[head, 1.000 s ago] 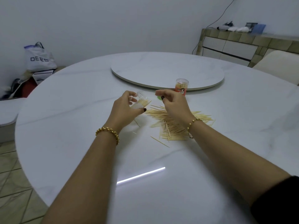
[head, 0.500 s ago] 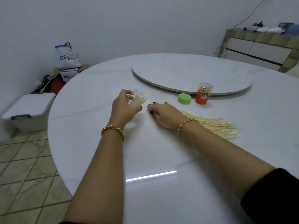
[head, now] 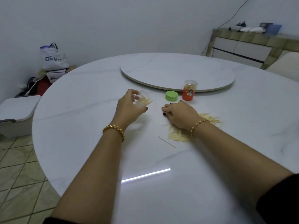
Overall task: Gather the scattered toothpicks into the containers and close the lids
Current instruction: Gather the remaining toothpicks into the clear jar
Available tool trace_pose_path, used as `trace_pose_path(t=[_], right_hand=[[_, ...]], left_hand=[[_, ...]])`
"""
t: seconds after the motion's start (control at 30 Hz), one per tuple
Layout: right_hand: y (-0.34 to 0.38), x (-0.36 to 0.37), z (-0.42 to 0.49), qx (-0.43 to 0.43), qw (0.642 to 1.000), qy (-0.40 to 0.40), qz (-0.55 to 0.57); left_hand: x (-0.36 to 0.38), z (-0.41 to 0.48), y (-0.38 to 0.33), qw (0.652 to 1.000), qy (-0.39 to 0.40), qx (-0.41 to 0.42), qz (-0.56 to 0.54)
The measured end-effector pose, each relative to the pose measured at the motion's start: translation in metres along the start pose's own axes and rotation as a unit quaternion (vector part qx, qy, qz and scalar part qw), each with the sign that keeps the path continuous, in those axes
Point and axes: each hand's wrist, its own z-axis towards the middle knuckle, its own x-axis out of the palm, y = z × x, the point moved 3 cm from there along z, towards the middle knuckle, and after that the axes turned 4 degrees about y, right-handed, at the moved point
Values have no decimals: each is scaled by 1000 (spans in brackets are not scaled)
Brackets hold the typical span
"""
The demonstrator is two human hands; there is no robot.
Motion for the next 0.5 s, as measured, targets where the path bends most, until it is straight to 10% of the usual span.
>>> trace_pose_path(t=[0.5], right_hand=[[-40,-2,-66,75,974,-81,199]], left_hand=[[35,-11,-18,997,55,54,11]])
